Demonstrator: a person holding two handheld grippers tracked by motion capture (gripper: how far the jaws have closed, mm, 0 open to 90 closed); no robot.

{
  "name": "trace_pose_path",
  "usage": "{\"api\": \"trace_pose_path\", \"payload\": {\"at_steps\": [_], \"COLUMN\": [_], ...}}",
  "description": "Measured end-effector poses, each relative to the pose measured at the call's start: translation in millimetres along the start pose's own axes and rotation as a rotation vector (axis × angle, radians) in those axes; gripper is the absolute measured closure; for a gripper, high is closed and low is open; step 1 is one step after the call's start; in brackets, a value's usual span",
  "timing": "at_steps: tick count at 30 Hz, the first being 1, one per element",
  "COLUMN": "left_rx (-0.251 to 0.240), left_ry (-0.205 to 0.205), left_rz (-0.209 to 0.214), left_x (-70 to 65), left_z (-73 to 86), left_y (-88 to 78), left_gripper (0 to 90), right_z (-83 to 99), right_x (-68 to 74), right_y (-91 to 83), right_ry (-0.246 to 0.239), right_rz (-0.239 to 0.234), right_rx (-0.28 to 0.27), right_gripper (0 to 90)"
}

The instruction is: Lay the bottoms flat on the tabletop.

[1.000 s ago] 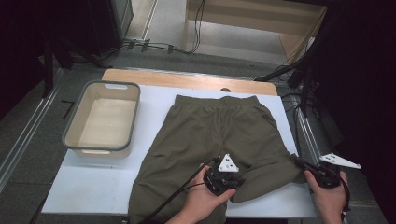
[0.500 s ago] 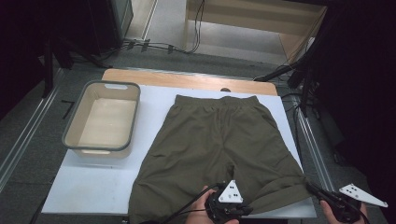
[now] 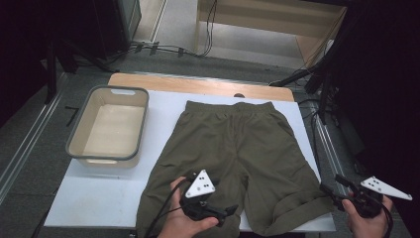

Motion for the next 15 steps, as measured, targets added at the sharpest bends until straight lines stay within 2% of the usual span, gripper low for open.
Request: {"api": "trace_pose_path", "payload": {"at_steps": [4,8,9,11,15], "left_rx": [-0.013,-0.027,-0.028,-0.020,-0.012], "left_ry": [-0.005,-0.011,-0.013,-0.016,-0.019], "left_rz": [-0.032,-0.058,-0.065,-0.080,-0.105], "left_x": [16.9,31.9,35.4,42.2,55.4], "left_z": [1.6,5.4,7.4,12.5,26.7], "left_y": [-18.0,-32.9,-36.2,-41.8,-50.1], "left_gripper": [1.3,0.0,0.0,0.0,0.0], "right_z": [-17.8,-40.7,-46.7,-58.4,-79.1], "right_x": [1.0,0.7,0.2,-1.2,-4.8], "right_y": [23.0,47.8,54.0,66.2,92.2], "right_ry": [-0.020,-0.069,-0.072,-0.058,-0.037], "right_rz": [-0.016,-0.004,-0.015,-0.026,-0.009], "right_rx": [0.023,0.051,0.053,0.053,0.070], "right_gripper": [11.7,8.5,8.4,8.4,10.1]}}
Point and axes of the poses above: each handheld gripper's, and its own axes: y roughly forward along the jaws, z roughly out of its underside, x roughly to its left, the point moved 3 cm from there along y, roughly forward along the jaws, and after that the axes turned 11 degrees about y, right-handed, at the moved point
